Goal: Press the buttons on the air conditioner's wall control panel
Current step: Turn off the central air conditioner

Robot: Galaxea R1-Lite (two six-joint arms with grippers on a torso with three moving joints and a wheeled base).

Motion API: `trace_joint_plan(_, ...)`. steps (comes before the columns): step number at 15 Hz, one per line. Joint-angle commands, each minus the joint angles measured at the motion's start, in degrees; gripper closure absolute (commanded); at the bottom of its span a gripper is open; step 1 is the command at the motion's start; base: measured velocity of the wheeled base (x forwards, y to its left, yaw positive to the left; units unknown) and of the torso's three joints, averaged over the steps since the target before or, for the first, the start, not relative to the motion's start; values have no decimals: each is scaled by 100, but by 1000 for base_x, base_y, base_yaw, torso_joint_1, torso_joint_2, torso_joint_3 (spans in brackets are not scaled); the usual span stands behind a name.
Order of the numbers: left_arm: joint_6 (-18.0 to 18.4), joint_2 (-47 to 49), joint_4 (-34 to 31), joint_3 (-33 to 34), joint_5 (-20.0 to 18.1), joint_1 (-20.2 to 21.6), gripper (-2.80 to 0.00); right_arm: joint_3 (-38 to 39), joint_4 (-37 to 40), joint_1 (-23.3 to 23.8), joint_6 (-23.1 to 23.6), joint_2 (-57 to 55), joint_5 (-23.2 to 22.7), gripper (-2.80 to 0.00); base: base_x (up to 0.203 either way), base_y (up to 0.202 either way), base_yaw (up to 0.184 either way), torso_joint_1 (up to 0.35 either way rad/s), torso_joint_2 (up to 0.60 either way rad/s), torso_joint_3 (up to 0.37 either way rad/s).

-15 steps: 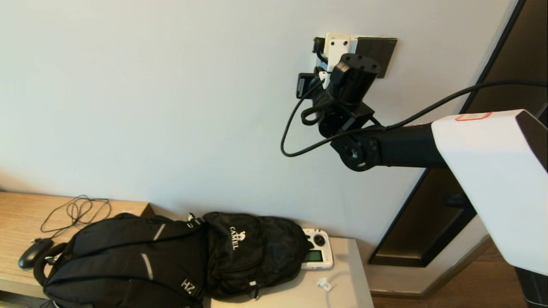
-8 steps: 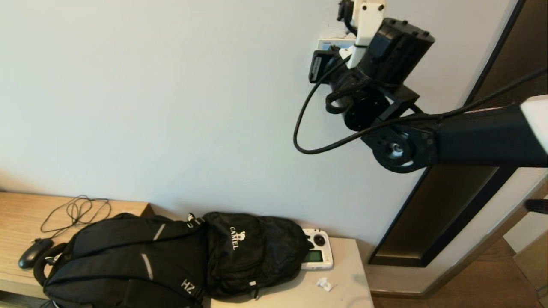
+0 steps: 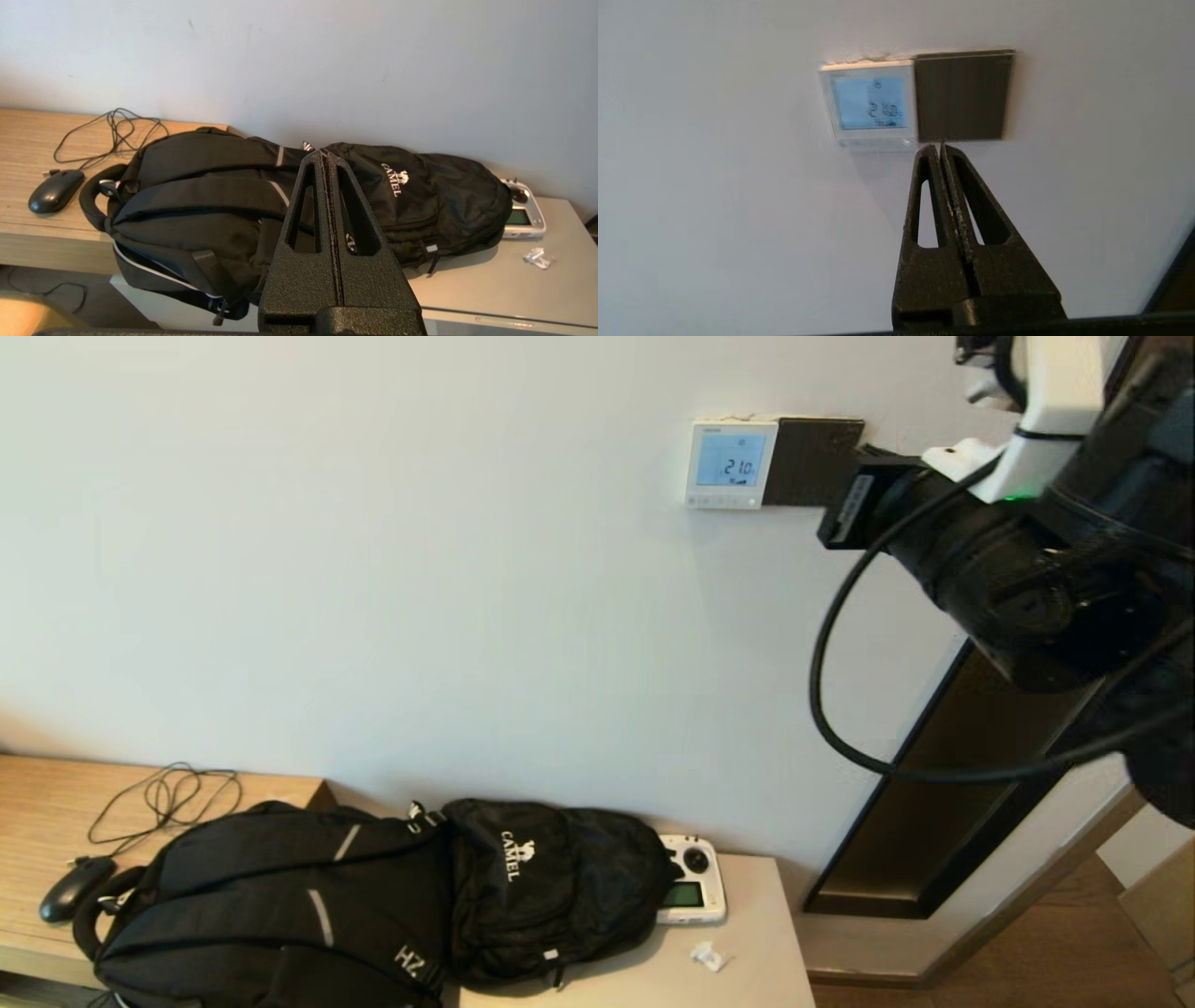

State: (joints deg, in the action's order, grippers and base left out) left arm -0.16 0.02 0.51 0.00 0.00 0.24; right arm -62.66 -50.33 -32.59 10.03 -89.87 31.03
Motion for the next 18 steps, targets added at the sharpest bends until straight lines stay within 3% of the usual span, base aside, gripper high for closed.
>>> trace_joint_plan(1,-2,-7,2,0,0,2,0,632,147,138,-2,874,-9,0,0,0,0,0,0,0)
trace_joint_plan(5,-2,-2,2,0,0,2,0,2021,1067,976,-150,2426,-709,0,0,0,0,0,0,0)
trace_joint_plan(8,-2,-2,2,0,0,2,0,2978,2011,1605,-552,3637,-1591,0,0,0,0,0,0,0)
trace_joint_plan(11,-2,-2,2,0,0,2,0,4050,2504,1926,-729,4752,-2340,0,0,0,0,0,0,0)
trace_joint_plan(14,-2,-4,2,0,0,2,0,5005,2765,2216,-737,5690,-2802,0,0,0,0,0,0,0)
trace_joint_plan(18,-2,-7,2,0,0,2,0,5611,3523,2473,-501,7137,-3098,0,0,0,0,0,0,0)
